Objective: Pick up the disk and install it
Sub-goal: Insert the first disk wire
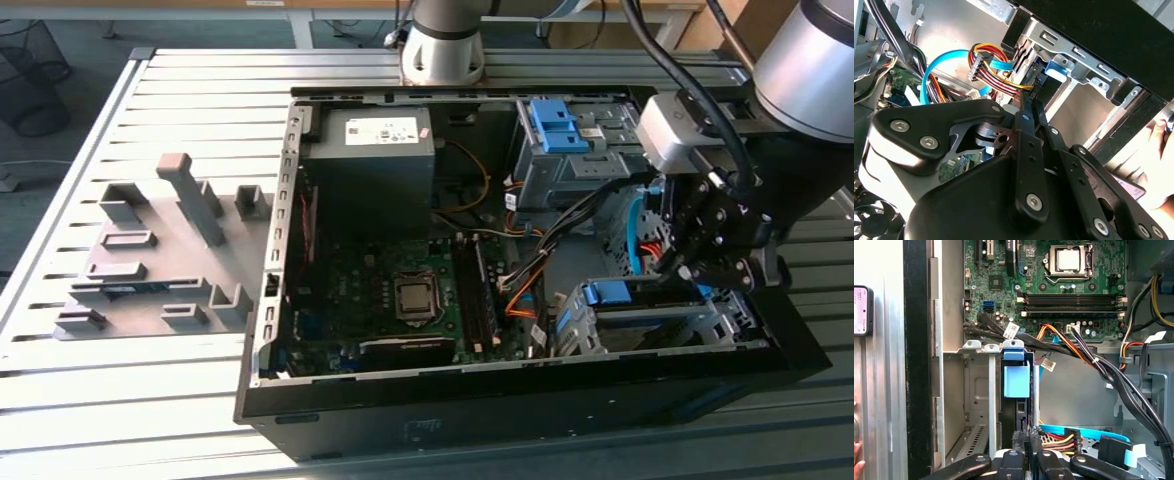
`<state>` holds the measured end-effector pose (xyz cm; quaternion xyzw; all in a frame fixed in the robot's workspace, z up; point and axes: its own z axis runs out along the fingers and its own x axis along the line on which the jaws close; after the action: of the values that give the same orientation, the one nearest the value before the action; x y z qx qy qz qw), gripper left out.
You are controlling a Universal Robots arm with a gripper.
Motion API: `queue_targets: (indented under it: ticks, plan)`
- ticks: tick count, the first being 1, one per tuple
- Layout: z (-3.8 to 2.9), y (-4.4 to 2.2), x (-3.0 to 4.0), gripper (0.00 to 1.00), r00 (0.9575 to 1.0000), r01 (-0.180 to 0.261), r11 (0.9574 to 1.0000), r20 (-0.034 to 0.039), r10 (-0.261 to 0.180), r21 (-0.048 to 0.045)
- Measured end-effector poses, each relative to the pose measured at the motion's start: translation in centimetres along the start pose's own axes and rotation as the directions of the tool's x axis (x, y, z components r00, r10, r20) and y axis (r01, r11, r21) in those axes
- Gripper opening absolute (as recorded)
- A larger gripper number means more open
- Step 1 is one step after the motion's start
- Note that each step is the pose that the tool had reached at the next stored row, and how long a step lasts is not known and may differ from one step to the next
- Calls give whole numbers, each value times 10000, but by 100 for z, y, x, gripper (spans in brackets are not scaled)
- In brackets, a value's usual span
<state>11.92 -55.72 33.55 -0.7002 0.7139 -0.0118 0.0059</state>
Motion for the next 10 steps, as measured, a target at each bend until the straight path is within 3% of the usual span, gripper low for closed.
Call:
queue_targets:
  ticks: [10]
  plan:
    - [7, 0, -7, 16, 10000, -21, 10000, 4, 21, 0]
